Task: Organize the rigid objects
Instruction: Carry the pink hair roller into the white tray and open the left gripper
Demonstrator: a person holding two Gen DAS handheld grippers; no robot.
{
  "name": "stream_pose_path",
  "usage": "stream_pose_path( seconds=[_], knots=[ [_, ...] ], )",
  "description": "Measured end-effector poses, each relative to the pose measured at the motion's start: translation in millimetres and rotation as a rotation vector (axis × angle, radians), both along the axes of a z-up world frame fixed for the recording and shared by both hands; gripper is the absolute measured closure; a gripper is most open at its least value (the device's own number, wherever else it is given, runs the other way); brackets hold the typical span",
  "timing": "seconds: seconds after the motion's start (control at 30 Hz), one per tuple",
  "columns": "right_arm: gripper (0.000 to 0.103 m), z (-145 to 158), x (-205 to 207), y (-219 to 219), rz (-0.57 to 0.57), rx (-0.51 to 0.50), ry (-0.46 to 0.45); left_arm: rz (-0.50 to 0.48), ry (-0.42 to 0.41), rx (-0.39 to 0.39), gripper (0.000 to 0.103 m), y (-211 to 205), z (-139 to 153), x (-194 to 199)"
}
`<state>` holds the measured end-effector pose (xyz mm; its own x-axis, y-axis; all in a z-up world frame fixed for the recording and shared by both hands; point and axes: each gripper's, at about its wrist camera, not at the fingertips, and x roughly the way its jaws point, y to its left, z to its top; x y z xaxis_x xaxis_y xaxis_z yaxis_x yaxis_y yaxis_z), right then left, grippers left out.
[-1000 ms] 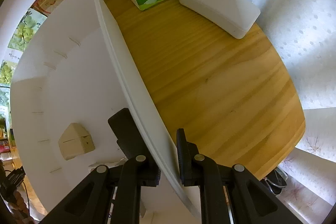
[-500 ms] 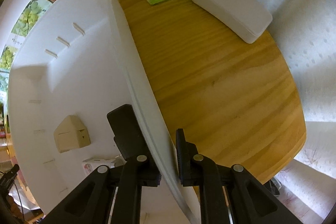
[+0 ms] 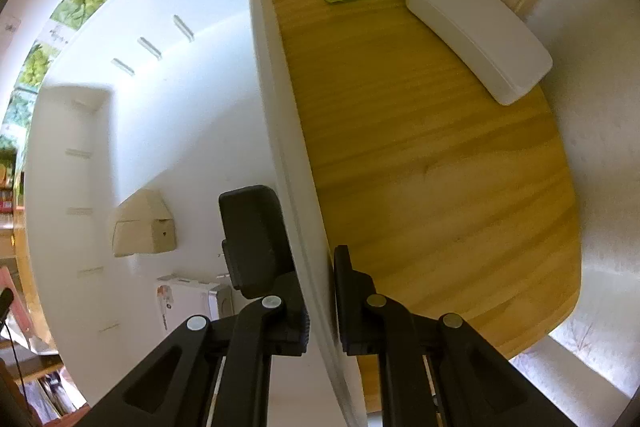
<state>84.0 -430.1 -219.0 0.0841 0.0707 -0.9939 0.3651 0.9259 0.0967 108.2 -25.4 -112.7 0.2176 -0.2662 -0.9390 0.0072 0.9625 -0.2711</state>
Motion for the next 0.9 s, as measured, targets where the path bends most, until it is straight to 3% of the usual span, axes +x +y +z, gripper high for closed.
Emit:
stream_pose_path(
  seconds=[0.5,0.9],
  knots=[
    [0.094,6,19,12,0.167,0.051,-0.019,-0.113,-0.111,-0.072,0.078,-89,36,-28],
    [0.094,0,35,38,0.335,0.032,-0.009,-0.261,-0.167,-0.112,0.078,-172,37,-45]
  ],
)
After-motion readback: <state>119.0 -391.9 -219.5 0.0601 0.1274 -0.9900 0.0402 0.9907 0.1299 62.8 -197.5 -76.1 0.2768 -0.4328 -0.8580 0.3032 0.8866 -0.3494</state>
